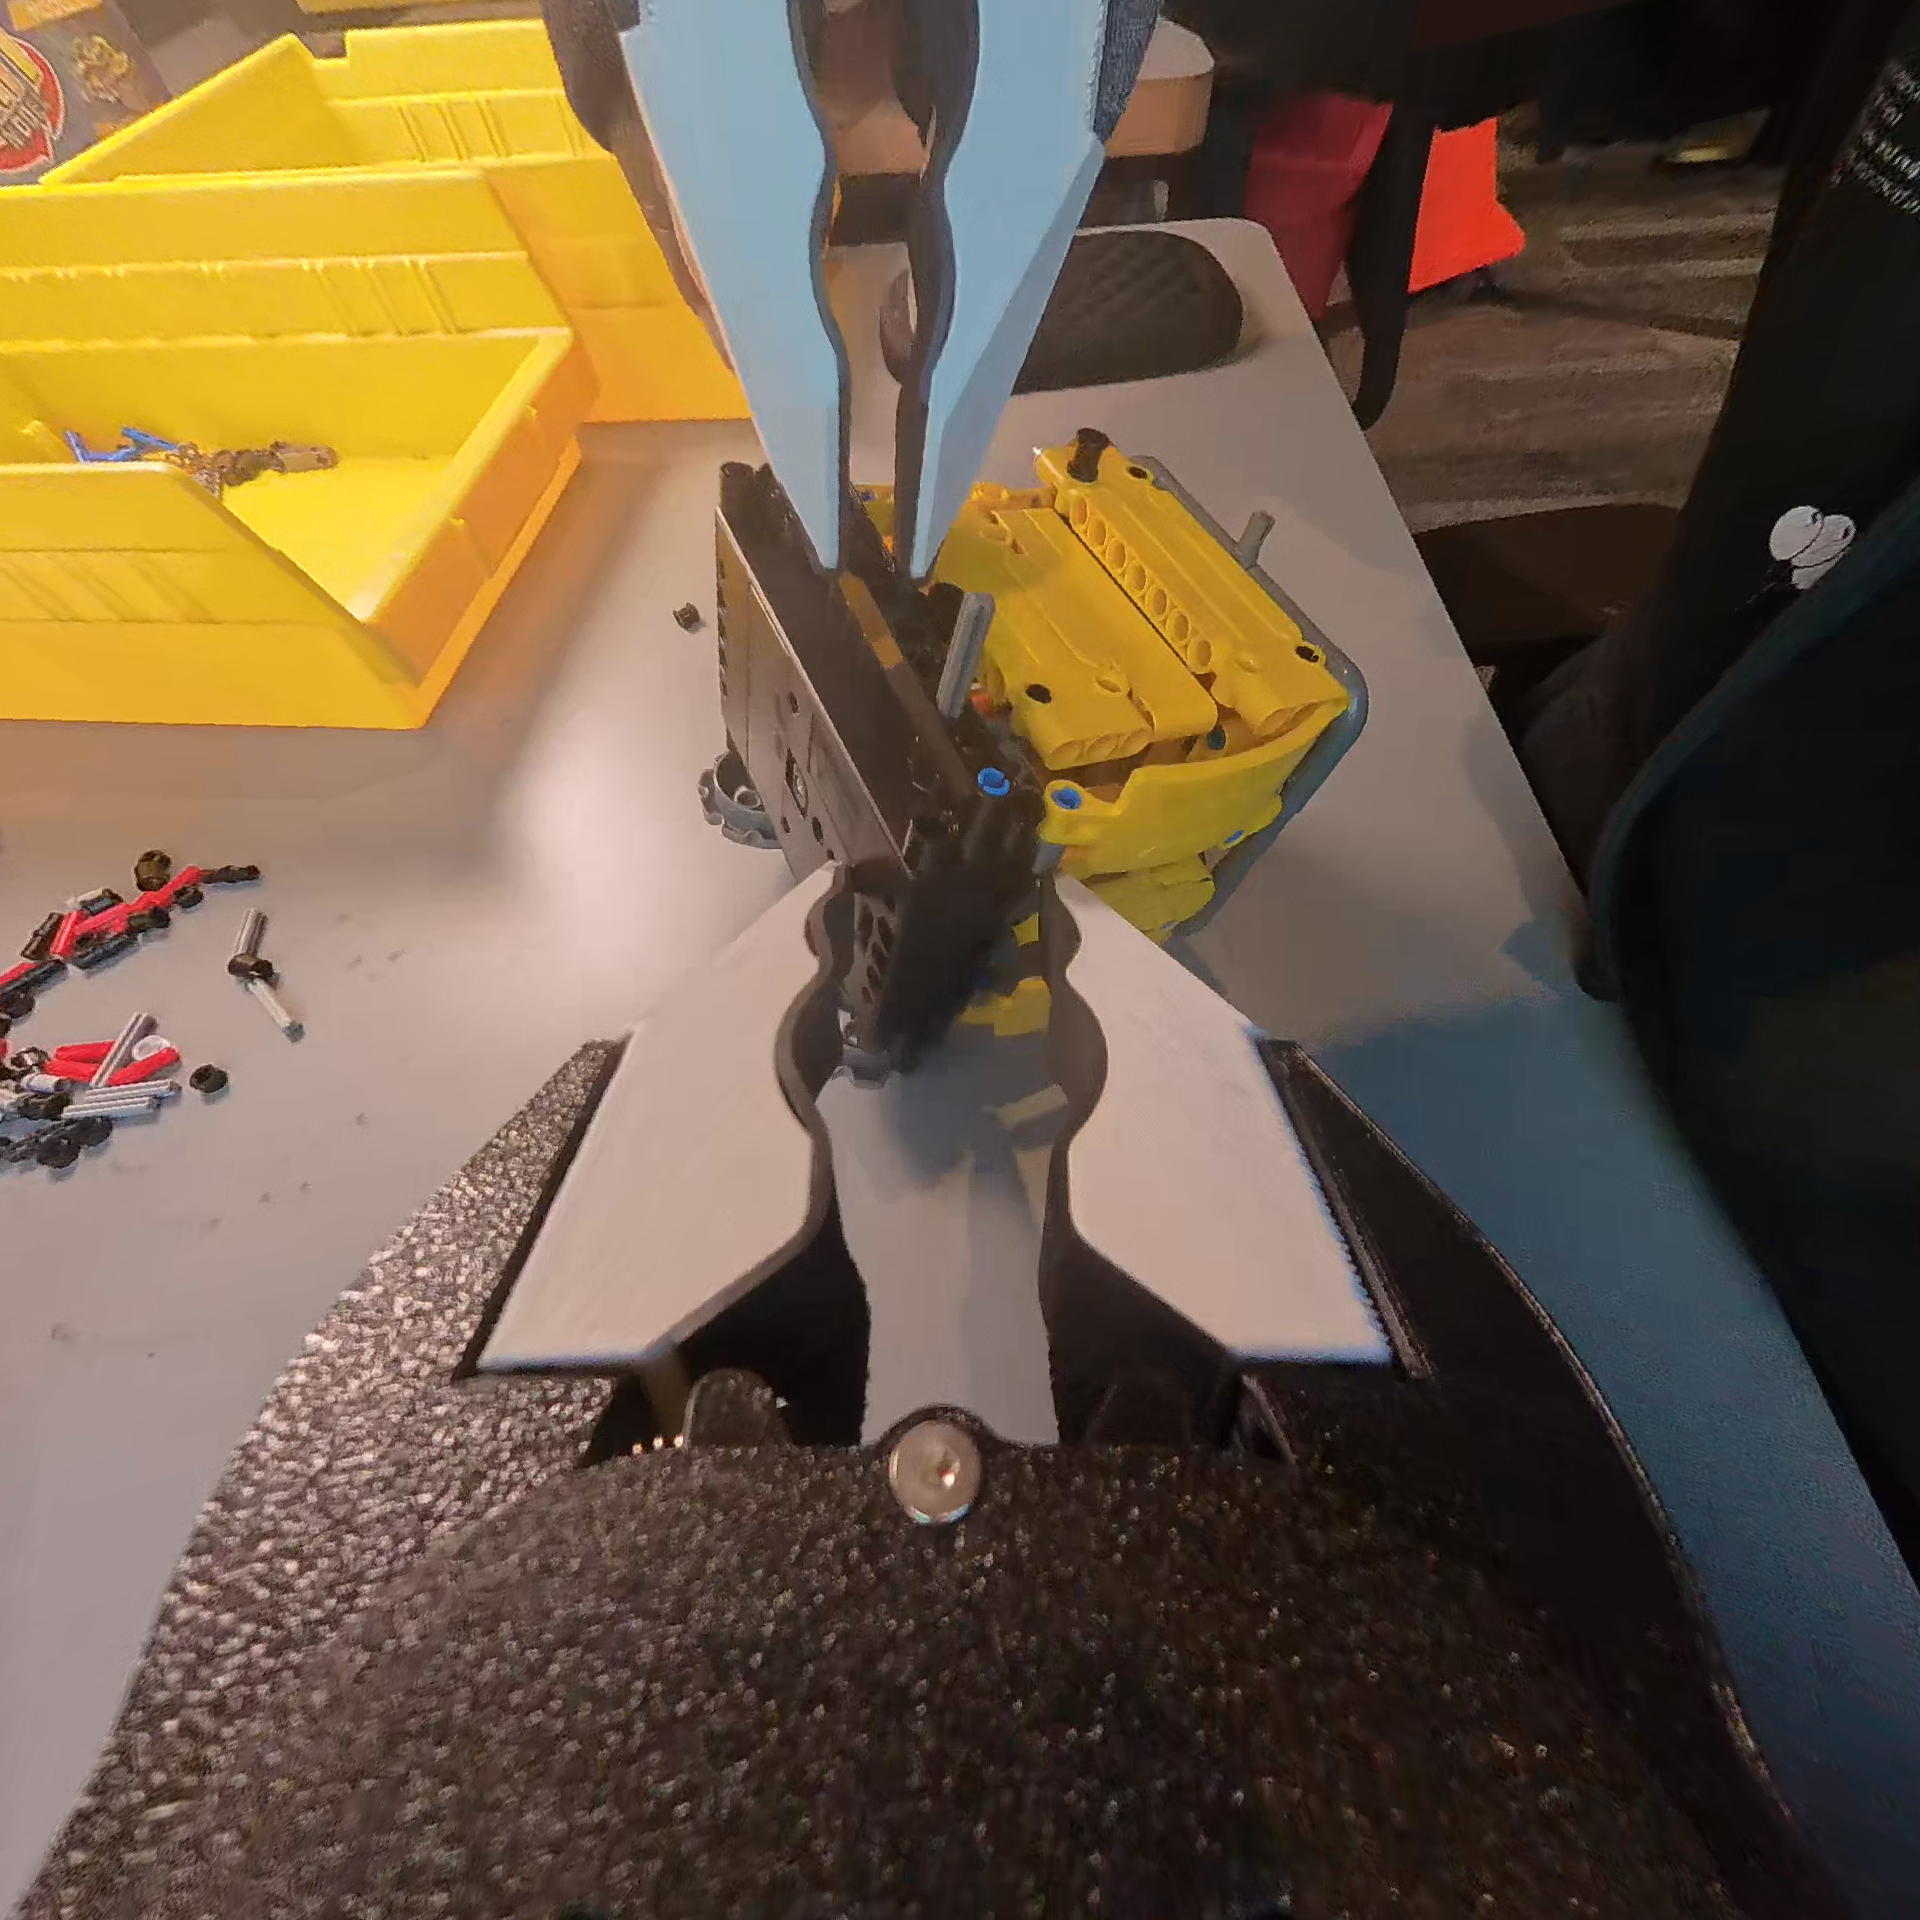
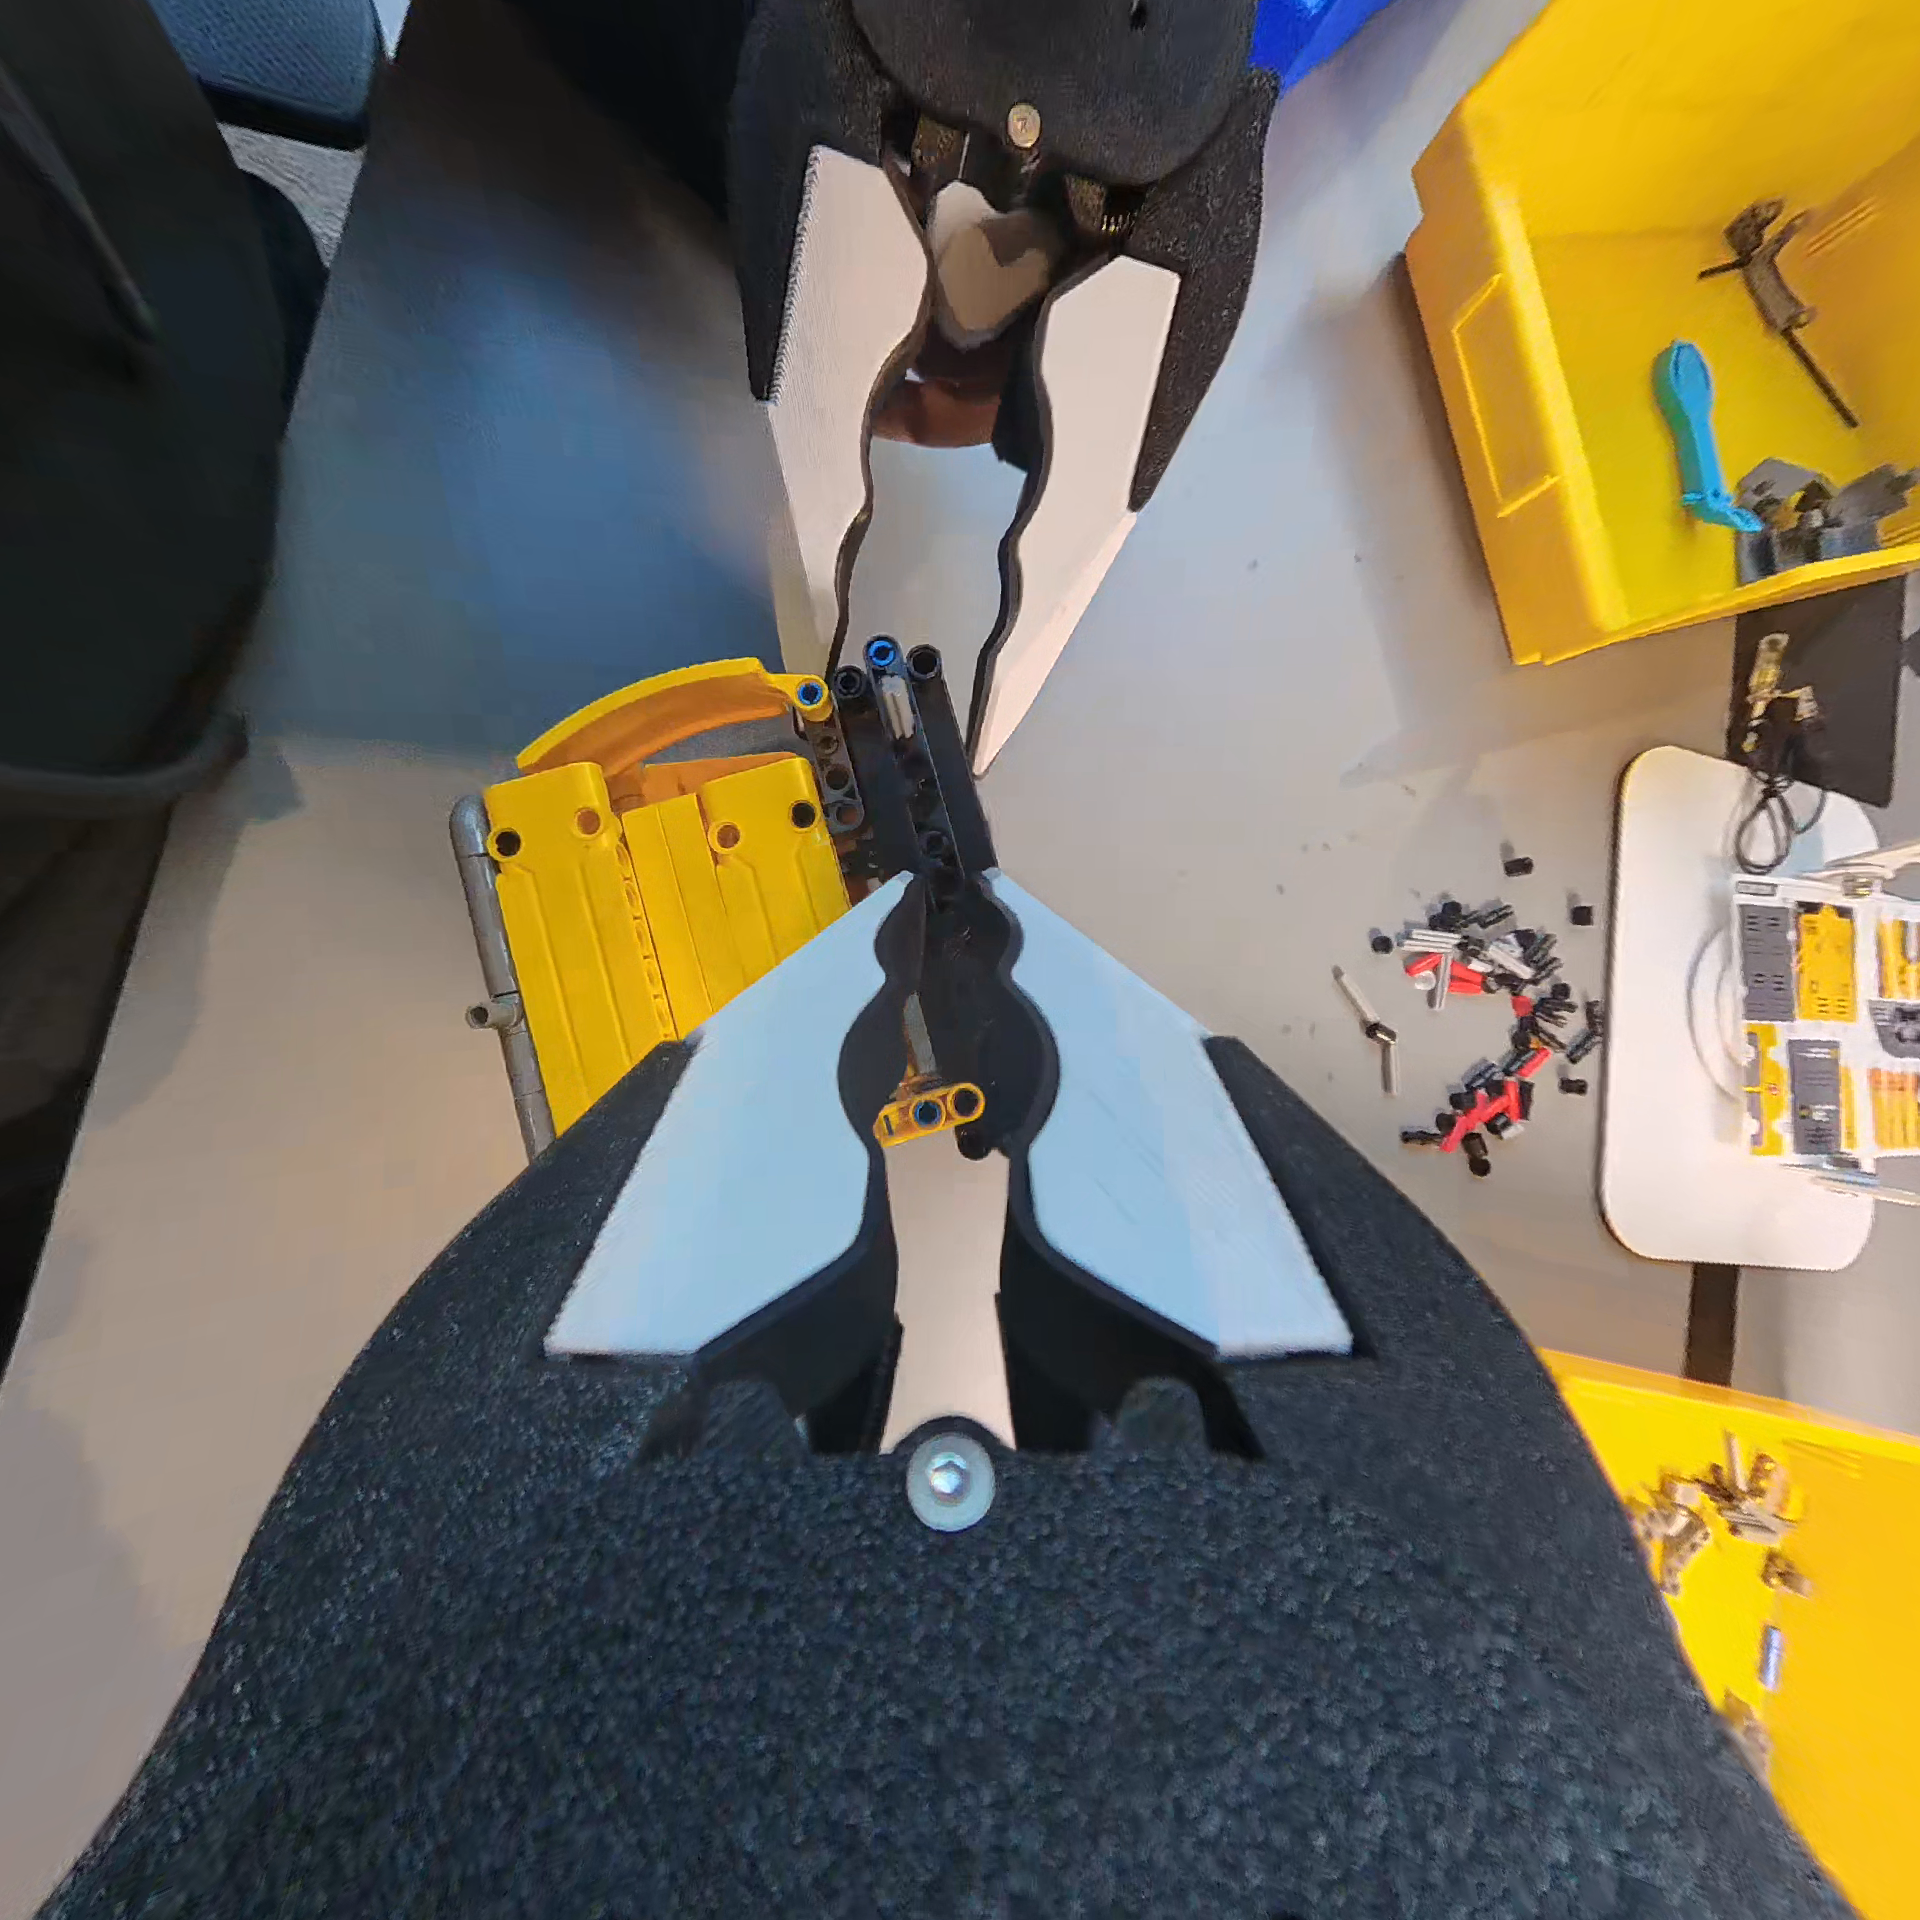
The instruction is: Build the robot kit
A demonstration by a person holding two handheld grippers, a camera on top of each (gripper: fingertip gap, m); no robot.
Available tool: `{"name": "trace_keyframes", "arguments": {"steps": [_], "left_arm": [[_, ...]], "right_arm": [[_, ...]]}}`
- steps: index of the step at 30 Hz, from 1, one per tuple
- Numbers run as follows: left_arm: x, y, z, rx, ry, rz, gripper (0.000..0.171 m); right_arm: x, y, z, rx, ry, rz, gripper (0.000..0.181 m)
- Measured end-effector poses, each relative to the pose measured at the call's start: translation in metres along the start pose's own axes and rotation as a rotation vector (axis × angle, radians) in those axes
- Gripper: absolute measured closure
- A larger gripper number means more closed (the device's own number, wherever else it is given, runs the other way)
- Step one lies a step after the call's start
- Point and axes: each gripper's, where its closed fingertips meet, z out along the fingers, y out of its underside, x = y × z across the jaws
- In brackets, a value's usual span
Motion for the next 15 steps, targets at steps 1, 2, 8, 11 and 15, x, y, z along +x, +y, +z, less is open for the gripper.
{"name": "trace_keyframes", "arguments": {"steps": [1, 2, 8, 11, 15], "left_arm": [[0.0, 0.0, 0.0, 0.011, 0.002, 0.006, 0.139], [0.0, 0.0, 0.0, 0.017, 0.006, 0.013, 0.14], [0.001, 0.0, -0.003, 0.036, 0.036, 0.039, 0.14], [0.0, -0.004, -0.004, 0.044, 0.063, 0.038, 0.14], [-0.001, -0.006, -0.003, 0.051, 0.081, 0.026, 0.14]], "right_arm": [[0.0, 0.0, -0.001, 0.005, 0.021, -0.013, 0.173], [0.001, 0.002, -0.005, 0.006, 0.042, -0.025, 0.17], [0.01, 0.017, -0.039, -0.023, 0.09, -0.034, 0.161], [0.004, 0.027, -0.034, -0.094, 0.046, -0.047, 0.164], [0.004, 0.032, -0.027, -0.118, 0.048, -0.061, 0.175]]}}
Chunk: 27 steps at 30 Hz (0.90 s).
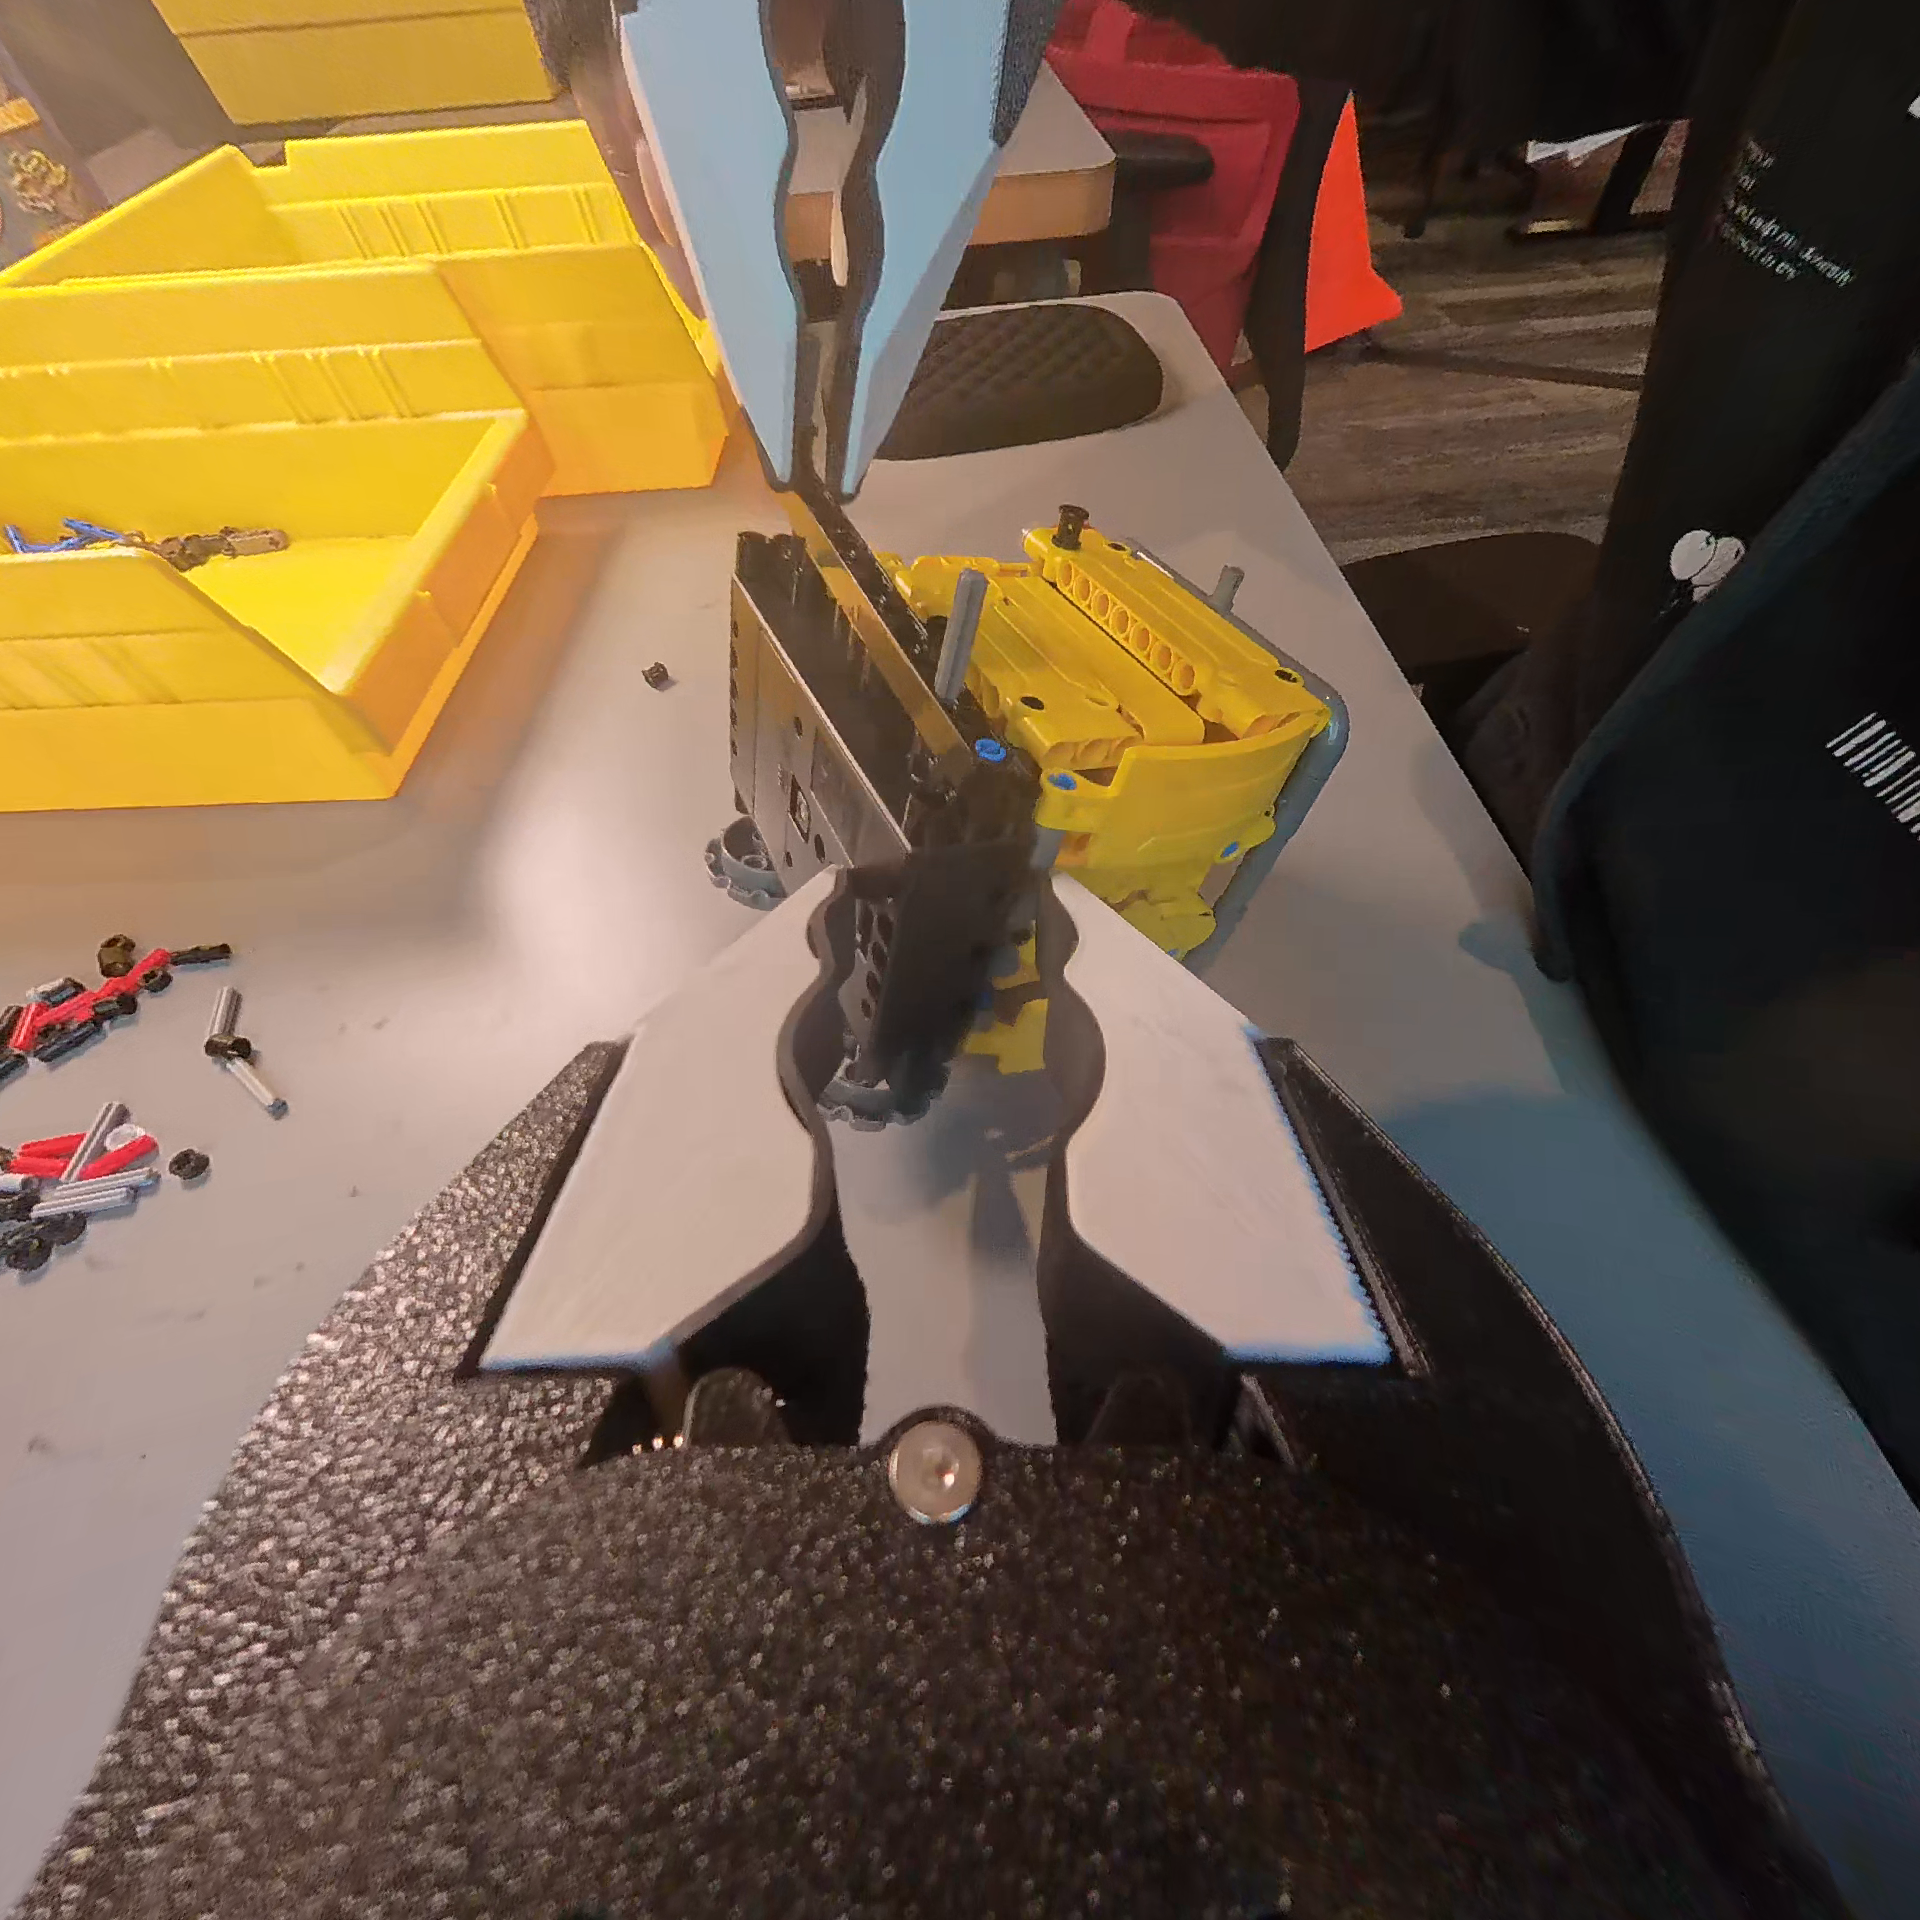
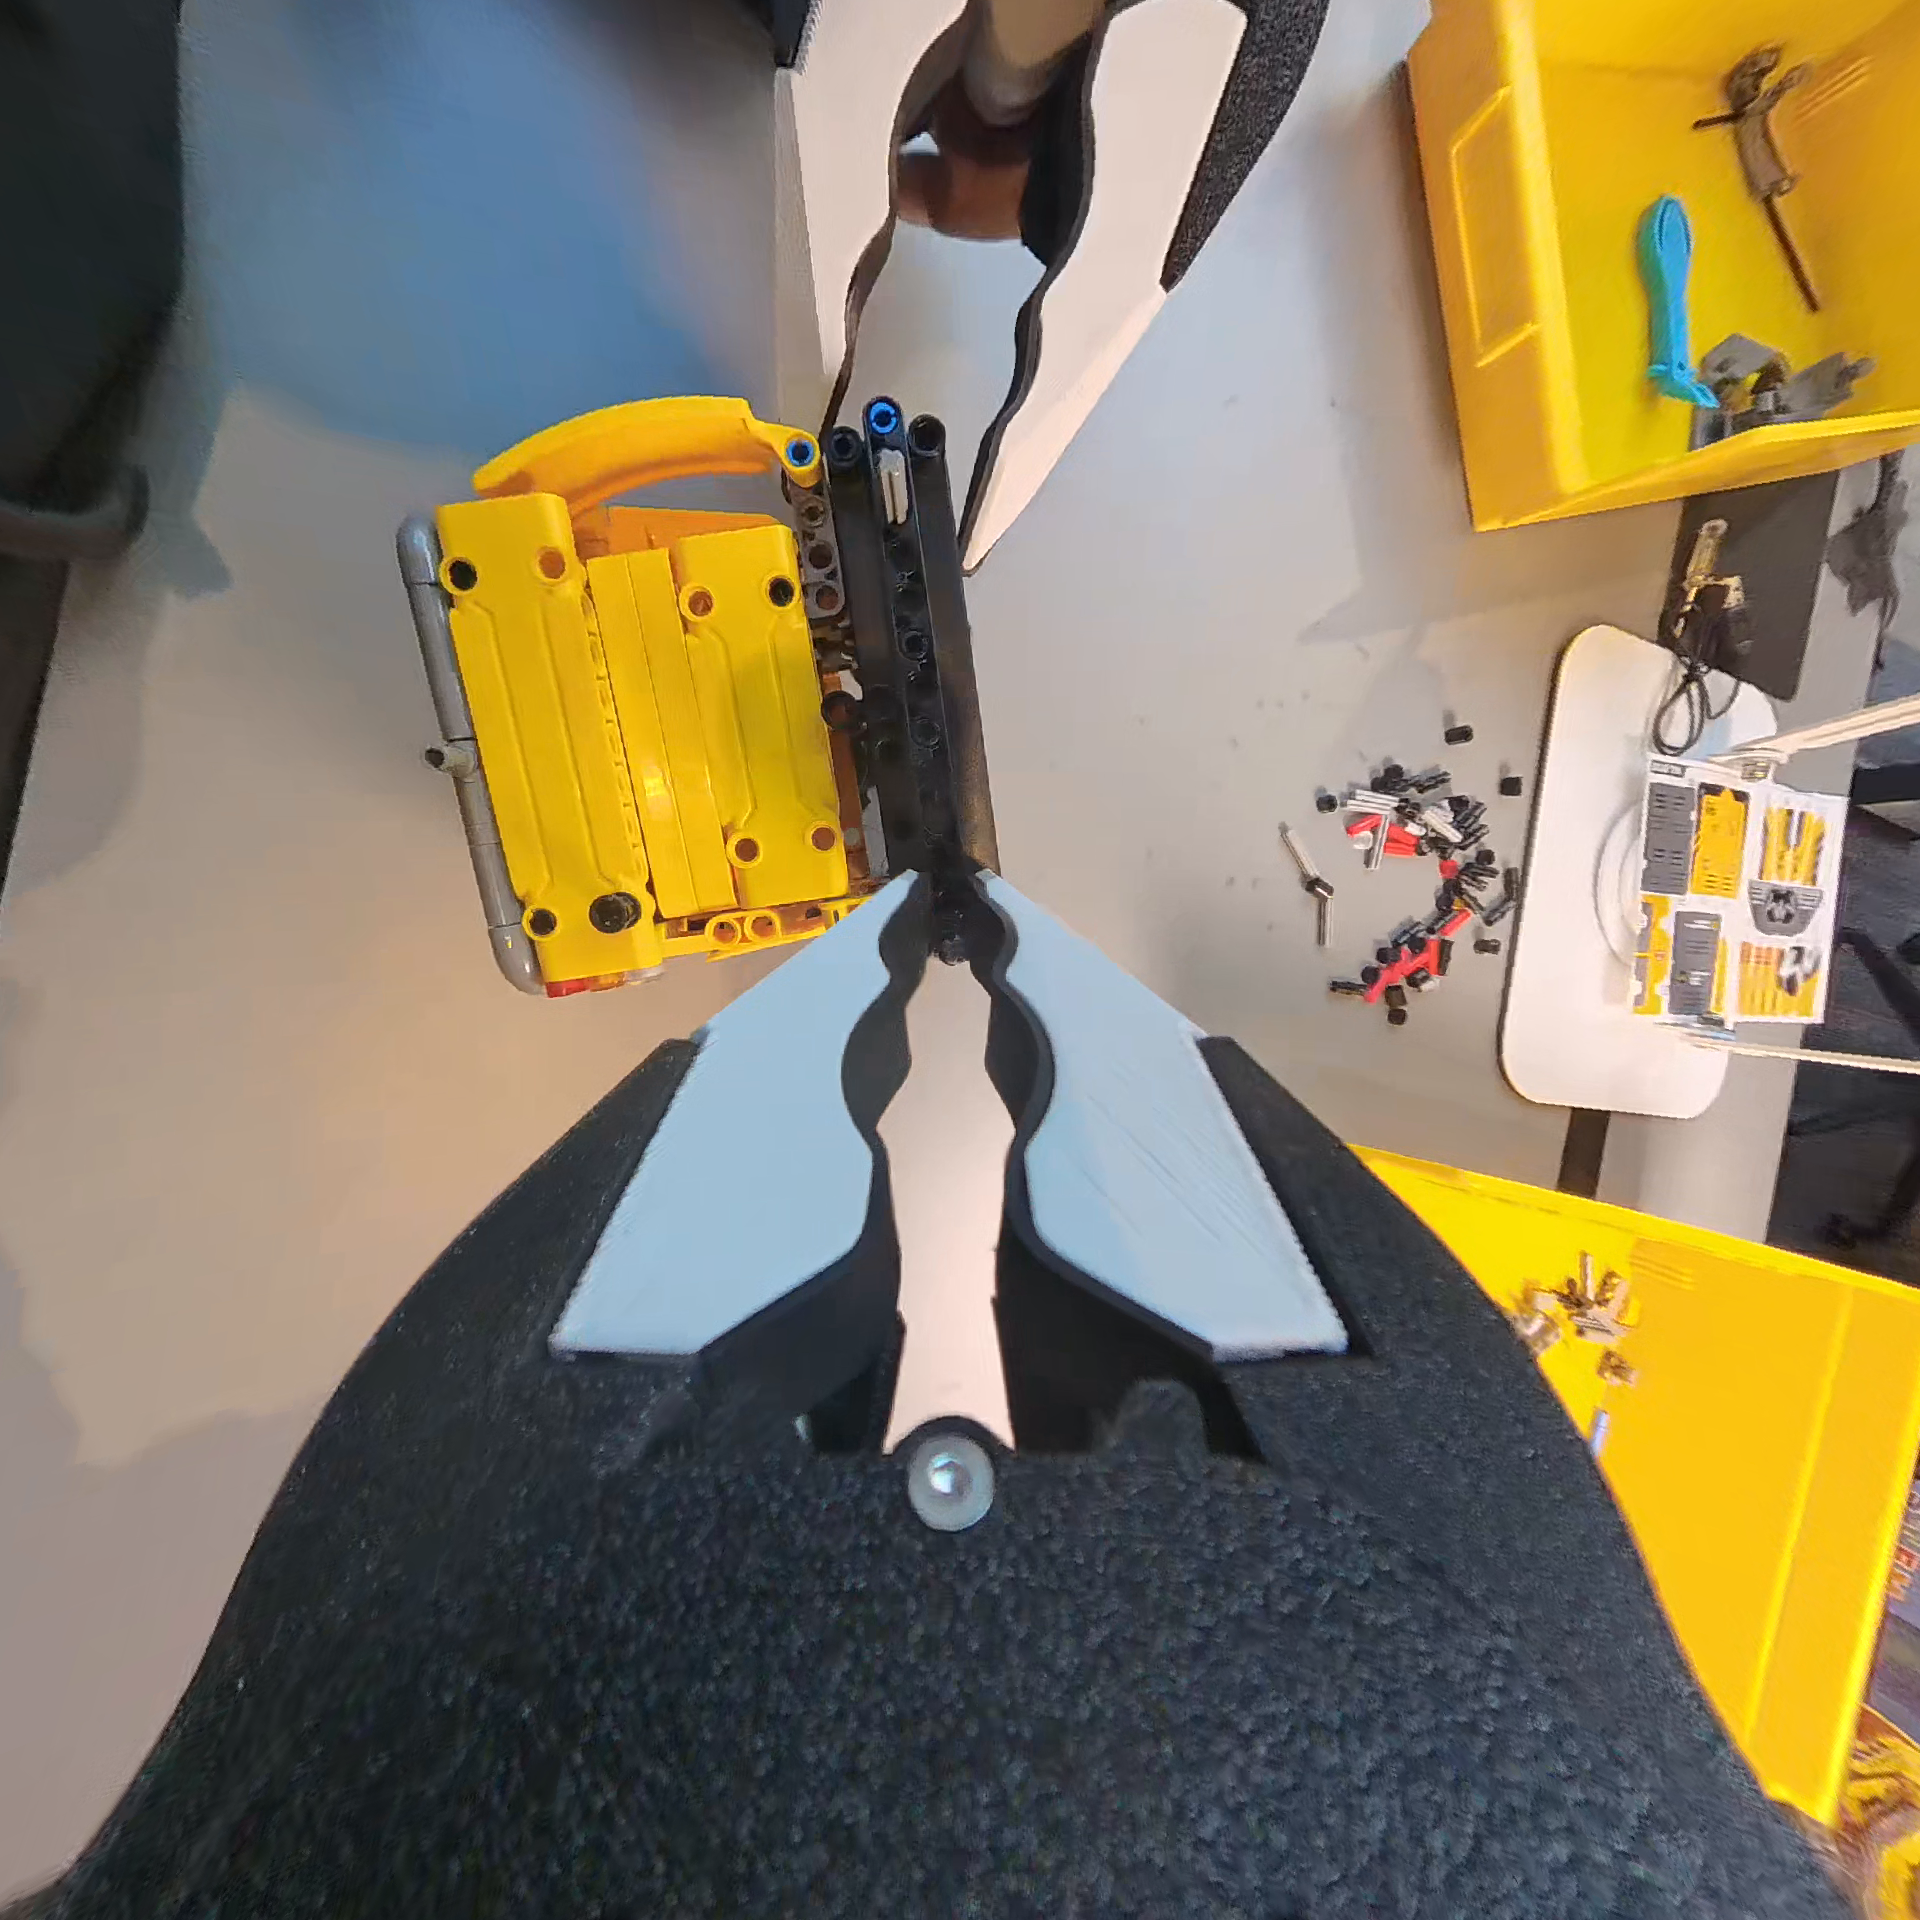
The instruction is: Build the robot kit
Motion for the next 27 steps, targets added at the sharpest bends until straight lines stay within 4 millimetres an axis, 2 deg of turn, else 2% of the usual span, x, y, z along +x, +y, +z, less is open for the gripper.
{"name": "trace_keyframes", "arguments": {"steps": [3, 5, 7, 12, 19, 27], "left_arm": [[0.0, 0.002, 0.002, 0.002, 0.028, -0.03, 0.135], [0.002, 0.008, 0.01, -0.029, 0.061, -0.039, 0.116], [0.007, 0.008, 0.017, -0.029, 0.105, -0.021, 0.12], [0.004, 0.008, 0.017, -0.009, 0.12, -0.005, 0.121], [0.007, 0.014, 0.02, -0.032, 0.098, 0.067, 0.122], [0.007, 0.012, 0.021, -0.023, 0.08, 0.091, 0.123]], "right_arm": [[0.001, 0.001, 0.002, 0.02, -0.009, 0.024, 0.175], [-0.004, 0.003, 0.007, 0.015, -0.043, 0.029, 0.175], [-0.003, 0.001, 0.009, 0.039, -0.05, 0.032, 0.175], [-0.002, 0.003, 0.008, 0.071, -0.093, 0.048, 0.175], [0.002, -0.001, 0.012, 0.021, -0.141, -0.053, 0.175], [0.002, 0.003, 0.012, -0.075, -0.236, -0.085, 0.175]]}}
